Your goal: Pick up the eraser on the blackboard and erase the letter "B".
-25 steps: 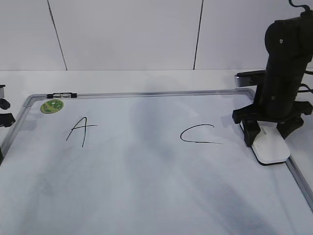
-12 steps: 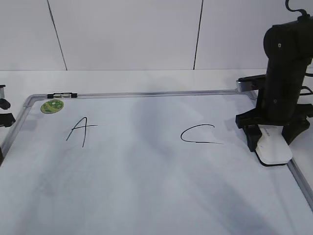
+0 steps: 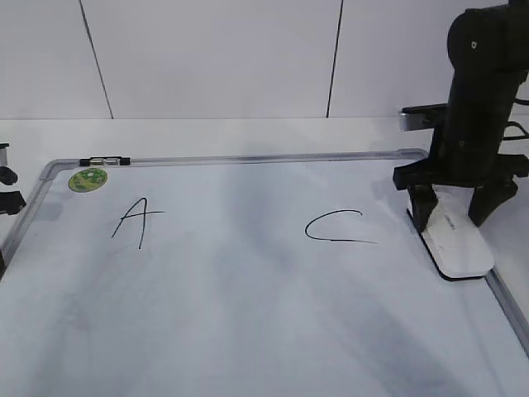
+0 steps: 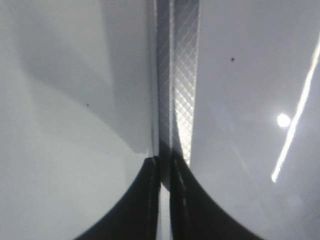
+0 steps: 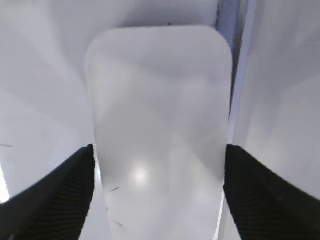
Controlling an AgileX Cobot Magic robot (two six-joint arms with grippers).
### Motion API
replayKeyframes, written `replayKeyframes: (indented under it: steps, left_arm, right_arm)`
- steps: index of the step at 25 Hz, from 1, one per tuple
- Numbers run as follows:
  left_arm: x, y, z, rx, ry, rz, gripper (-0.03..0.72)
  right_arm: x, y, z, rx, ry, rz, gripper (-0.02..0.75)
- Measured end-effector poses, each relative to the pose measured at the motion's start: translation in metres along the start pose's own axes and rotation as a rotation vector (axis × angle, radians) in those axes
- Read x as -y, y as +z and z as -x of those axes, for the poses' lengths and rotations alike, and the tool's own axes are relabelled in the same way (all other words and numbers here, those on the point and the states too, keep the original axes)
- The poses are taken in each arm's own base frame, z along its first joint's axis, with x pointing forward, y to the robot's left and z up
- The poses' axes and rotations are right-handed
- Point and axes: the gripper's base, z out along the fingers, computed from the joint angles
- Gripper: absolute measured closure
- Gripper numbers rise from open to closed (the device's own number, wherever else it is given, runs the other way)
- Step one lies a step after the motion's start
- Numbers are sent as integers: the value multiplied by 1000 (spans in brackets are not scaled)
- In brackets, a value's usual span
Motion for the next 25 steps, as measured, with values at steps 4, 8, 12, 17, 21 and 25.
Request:
replayKeyframes:
  steps: [4,8,12,17,21,25]
  left_arm:
    - [0,0,0,0,0,0,675]
    - [0,0,0,0,0,0,675]
    - [0,0,0,0,0,0,675]
    - [0,0,0,0,0,0,675]
    - [0,0,0,0,0,0,675]
    - [0,0,0,0,0,0,675]
  right_arm:
    - [-1,-9,6,32,4,16,148]
    - [-2,-18,11,66,7,30,149]
    - [-2,-21,12,73,5,33,149]
    - [-1,-43,5,124,9,57,150]
    - [1,-68,-4,184,8,76,150]
    - [2,-84,-11,220,15,99,150]
